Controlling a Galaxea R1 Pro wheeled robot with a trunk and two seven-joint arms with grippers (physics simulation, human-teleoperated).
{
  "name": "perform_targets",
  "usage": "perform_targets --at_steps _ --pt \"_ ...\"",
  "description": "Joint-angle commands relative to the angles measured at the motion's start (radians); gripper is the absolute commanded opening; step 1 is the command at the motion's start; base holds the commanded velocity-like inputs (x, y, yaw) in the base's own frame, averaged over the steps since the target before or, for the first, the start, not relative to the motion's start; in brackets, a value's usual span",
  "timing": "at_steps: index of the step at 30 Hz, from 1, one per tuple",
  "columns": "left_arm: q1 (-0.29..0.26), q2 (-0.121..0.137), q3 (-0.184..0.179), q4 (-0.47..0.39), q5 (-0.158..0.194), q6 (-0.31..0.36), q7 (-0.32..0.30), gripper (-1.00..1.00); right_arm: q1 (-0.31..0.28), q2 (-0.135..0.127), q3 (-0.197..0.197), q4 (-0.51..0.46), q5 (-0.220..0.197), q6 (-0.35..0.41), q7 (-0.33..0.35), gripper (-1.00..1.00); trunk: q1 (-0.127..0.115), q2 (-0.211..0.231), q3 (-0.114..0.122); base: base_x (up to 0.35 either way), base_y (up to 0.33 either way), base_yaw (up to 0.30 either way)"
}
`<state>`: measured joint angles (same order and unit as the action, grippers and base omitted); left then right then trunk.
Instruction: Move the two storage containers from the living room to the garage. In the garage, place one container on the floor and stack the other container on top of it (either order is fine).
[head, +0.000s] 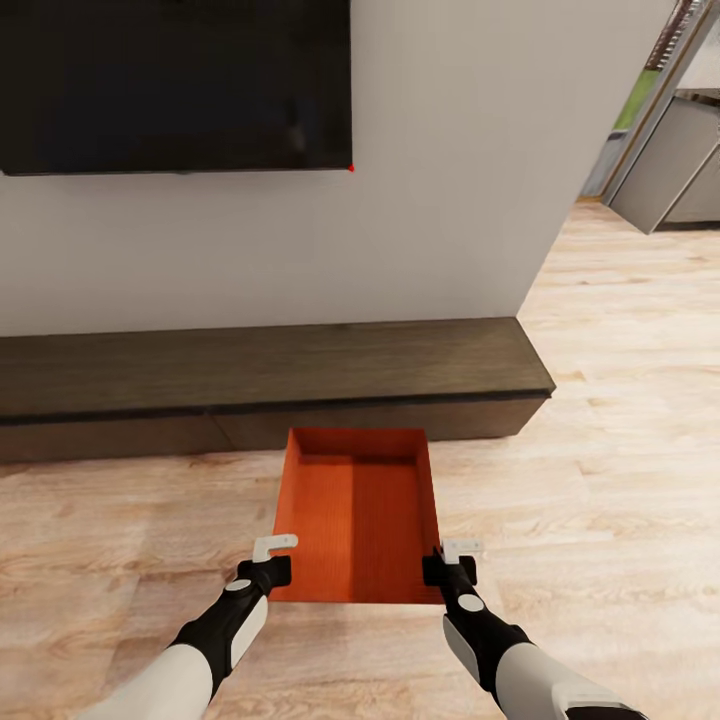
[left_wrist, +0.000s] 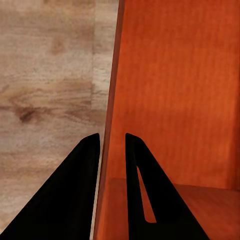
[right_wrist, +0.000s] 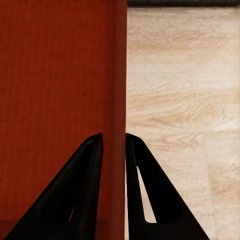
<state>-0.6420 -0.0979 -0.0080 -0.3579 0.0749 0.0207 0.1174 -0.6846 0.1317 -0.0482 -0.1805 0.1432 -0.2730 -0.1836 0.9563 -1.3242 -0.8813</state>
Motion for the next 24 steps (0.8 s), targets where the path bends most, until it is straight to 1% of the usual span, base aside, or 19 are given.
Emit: perform_targets --at_steps 1,9,24 --pt "0.001 0.000 0.004 0.004 0.001 0.002 0.014 -1.00 -0.001 0.011 -0.028 -0.014 0.023 -0.020 0.006 -1.00 0.000 0.000 0.001 0.000 0.000 0.011" --pt "0.001 0.000 0.010 0.061 0.002 0.002 0.014 -1.00 -0.001 0.011 -0.028 -0.014 0.023 -0.018 0.005 -1.00 0.000 0.000 0.014 0.000 0.000 0.058" --pt "0.001 0.001 0.011 0.063 0.002 0.002 0.014 -1.00 -0.001 0.011 -0.028 -0.014 0.022 -0.018 0.004 -1.00 0.000 0.000 0.038 0.000 0.000 0.081"
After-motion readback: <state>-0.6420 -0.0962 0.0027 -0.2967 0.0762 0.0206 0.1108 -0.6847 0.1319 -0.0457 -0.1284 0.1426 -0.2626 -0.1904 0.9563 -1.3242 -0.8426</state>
